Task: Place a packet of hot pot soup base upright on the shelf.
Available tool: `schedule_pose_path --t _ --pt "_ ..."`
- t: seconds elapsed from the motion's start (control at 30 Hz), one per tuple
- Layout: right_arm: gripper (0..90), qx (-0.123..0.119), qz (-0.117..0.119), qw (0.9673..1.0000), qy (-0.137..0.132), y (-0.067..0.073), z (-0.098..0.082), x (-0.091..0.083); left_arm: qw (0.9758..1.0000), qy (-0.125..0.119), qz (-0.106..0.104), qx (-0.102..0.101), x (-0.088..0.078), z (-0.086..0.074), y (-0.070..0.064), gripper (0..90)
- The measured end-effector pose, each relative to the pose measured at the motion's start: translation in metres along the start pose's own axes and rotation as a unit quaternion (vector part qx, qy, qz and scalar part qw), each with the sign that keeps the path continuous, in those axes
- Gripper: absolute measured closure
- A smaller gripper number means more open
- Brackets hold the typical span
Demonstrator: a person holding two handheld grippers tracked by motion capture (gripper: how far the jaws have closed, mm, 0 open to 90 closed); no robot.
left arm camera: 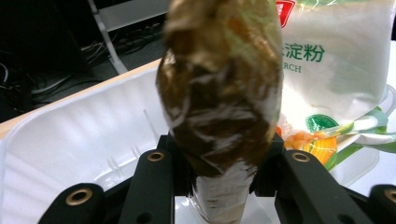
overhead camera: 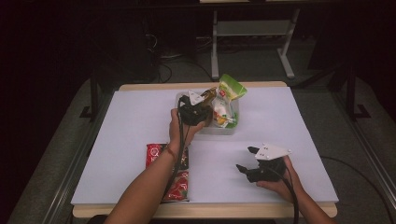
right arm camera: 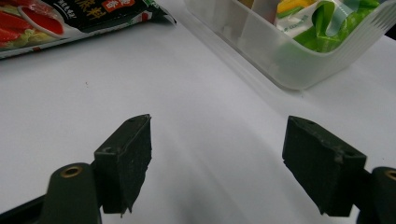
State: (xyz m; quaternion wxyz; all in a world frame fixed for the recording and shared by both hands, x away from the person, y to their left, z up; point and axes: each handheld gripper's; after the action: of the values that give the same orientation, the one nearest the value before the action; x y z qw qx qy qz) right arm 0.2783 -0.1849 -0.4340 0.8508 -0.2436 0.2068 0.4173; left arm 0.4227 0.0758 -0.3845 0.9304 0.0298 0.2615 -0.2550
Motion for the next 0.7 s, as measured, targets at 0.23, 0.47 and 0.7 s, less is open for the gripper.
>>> schedule_pose_path --t 0.23,0.47,0.7 --pt "23.1 0.001 0.0 1.0 -0.001 0.0 0.0 -0.001 0.9999 0.002 -0.013 -0.001 -0.003 0.0 0.002 64.4" --pt "23.1 0.0 -0.002 1.0 0.0 0.0 0.0 0.0 0.9996 -0.012 -0.026 -0.002 -0.011 0.004 0.003 60.2" --pt "23.3 0.001 -0.003 1.0 -0.001 -0.001 0.001 0.0 0.9988 -0.021 -0.042 0.012 -0.026 0.008 0.003 57.5"
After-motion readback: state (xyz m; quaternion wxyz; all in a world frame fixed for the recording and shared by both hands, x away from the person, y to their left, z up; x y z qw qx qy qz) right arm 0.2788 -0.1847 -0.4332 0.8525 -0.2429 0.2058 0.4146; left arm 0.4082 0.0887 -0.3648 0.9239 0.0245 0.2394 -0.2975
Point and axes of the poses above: each handheld gripper's, and its own axes: x roughly forward along the jaws, z roughly out of its top, y roughly to its left, and after that the axes turned 10 degrees about -x, right-handed
